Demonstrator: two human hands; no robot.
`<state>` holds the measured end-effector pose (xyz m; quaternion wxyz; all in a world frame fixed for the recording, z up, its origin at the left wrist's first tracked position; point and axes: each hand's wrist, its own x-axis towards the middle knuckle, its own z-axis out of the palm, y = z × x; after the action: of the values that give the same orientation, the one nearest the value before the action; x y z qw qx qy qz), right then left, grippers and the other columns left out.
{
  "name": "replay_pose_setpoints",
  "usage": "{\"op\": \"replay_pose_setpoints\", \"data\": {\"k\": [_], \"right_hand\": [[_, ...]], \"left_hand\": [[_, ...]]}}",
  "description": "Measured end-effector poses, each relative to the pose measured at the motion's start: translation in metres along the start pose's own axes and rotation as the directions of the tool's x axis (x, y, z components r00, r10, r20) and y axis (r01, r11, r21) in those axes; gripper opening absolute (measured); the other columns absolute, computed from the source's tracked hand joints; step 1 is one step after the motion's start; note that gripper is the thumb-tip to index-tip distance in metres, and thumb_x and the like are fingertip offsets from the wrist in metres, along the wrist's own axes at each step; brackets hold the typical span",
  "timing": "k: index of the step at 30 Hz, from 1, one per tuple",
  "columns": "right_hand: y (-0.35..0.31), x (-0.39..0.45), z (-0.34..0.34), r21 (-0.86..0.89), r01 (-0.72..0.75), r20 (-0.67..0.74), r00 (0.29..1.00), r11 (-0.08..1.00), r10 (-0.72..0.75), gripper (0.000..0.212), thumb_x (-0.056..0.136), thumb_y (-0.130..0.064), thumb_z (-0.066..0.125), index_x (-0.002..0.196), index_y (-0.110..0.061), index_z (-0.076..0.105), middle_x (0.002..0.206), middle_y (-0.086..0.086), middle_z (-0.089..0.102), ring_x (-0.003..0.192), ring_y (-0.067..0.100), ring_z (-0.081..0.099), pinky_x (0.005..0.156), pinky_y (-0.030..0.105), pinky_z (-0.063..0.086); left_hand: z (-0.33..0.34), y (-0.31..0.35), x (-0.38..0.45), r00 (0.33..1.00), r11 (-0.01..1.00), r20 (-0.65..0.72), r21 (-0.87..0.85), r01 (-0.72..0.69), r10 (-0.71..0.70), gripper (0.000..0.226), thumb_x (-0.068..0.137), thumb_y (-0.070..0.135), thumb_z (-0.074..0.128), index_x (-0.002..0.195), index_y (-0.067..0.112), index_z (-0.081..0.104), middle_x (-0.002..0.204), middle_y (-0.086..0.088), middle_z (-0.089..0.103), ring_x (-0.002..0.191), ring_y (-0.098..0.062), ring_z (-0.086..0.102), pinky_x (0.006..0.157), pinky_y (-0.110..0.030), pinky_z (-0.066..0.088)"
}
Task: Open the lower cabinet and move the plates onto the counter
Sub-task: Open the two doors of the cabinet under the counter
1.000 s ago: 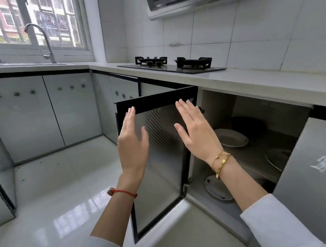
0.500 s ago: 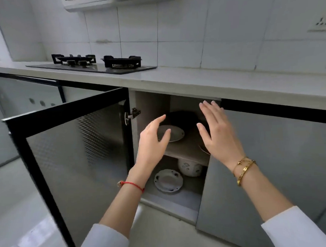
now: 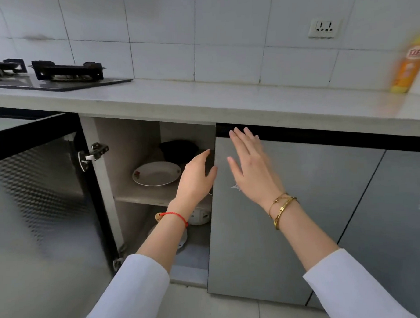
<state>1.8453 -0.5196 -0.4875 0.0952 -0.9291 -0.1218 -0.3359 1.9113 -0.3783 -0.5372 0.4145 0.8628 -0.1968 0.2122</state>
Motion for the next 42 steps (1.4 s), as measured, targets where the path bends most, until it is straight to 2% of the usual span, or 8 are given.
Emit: {"op": "replay_pose_setpoints", "data": {"k": [4,7,11,16,21,31,36,42], "right_hand": [[0.003,0.001,0.001,-0.004,-0.011,0.017,1.0,1.0,0.011,0.055,0.1,-0.029,0.034,0.15,-0.012,0.018,0.158,0.004,0.018,0.148,0.018,0.006,0.121,0.033,0.004],[0.003,-0.002,0.001,-0.016,-0.014,0.042,0.999,1.0,0.014,0.056,0.1,-0.029,0.033,0.15,-0.011,0.016,0.159,0.004,0.016,0.148,0.018,0.005,0.122,0.033,0.003],[-0.003,-0.009,-0.005,-0.039,-0.009,0.045,0.999,0.999,0.011,0.056,0.101,-0.029,0.033,0.15,-0.011,0.015,0.159,0.005,0.015,0.148,0.018,0.005,0.122,0.035,0.005],[-0.017,-0.032,-0.026,-0.053,0.002,-0.028,1.0,0.999,-0.003,0.056,0.1,-0.028,0.034,0.15,-0.011,0.015,0.159,0.004,0.014,0.148,0.018,0.005,0.122,0.034,0.005],[-0.032,-0.061,-0.058,-0.047,0.034,-0.037,0.999,0.998,-0.035,0.056,0.1,-0.029,0.034,0.15,-0.012,0.016,0.159,0.002,0.016,0.148,0.016,0.007,0.122,0.035,0.007],[-0.061,-0.136,-0.11,0.053,-0.019,-0.213,0.977,0.998,0.03,0.045,0.099,-0.028,0.044,0.14,-0.01,0.038,0.149,0.003,0.038,0.141,0.001,0.013,0.119,0.035,0.023],[-0.052,-0.179,-0.143,-0.101,-0.06,-0.269,0.963,0.993,0.031,0.042,0.099,-0.029,0.047,0.136,-0.011,0.043,0.146,0.001,0.043,0.143,0.008,0.023,0.118,0.031,0.026],[-0.038,-0.222,-0.187,-0.294,-0.131,-0.292,0.955,0.947,0.041,0.042,0.099,-0.031,0.046,0.137,-0.012,0.044,0.148,0.0,0.04,0.142,0.0,0.011,0.117,0.027,0.024]], "left_hand": [[0.009,0.002,0.004,0.999,0.995,0.038,-0.097,-0.022,0.026,0.048,0.095,0.023,0.055,0.14,0.012,0.043,0.135,-0.004,0.057,0.112,0.001,0.049,0.076,0.008,0.033],[0.01,0.003,0.003,0.999,0.99,0.03,-0.141,-0.022,0.027,0.043,0.094,0.017,0.055,0.136,0.01,0.046,0.13,-0.007,0.059,0.102,0.002,0.045,0.064,0.013,0.029],[0.005,0.008,-0.01,0.999,0.992,0.015,-0.124,-0.038,0.04,0.038,0.095,0.016,0.054,0.132,0.013,0.05,0.127,-0.003,0.062,0.113,-0.005,0.055,0.068,0.01,0.033],[-0.005,0.018,-0.054,0.997,0.987,-0.027,-0.146,-0.069,0.065,0.039,0.094,0.014,0.054,0.132,0.013,0.048,0.129,0.001,0.059,0.12,-0.01,0.053,0.095,-0.016,0.038],[-0.019,0.039,-0.103,0.992,0.97,-0.093,-0.221,-0.104,0.085,0.029,0.093,0.015,0.057,0.121,0.018,0.051,0.114,0.007,0.062,0.101,0.002,0.057,0.081,0.002,0.036],[-0.031,0.086,-0.174,0.938,0.896,-0.097,-0.275,-0.348,0.334,0.017,0.085,0.019,0.069,0.095,0.021,0.055,0.088,0.029,0.06,0.089,0.012,0.059,0.077,-0.003,0.041],[-0.017,0.113,-0.195,0.855,0.82,-0.038,-0.263,-0.508,0.518,0.026,0.089,0.034,0.064,0.11,0.018,0.06,0.11,0.011,0.065,0.107,-0.004,0.059,0.09,-0.024,0.048],[0.013,0.151,-0.209,0.709,0.715,0.091,-0.094,-0.693,0.699,0.063,0.096,0.044,0.046,0.146,0.011,0.031,0.151,-0.005,0.037,0.143,-0.017,0.029,0.119,-0.035,0.024]]}}
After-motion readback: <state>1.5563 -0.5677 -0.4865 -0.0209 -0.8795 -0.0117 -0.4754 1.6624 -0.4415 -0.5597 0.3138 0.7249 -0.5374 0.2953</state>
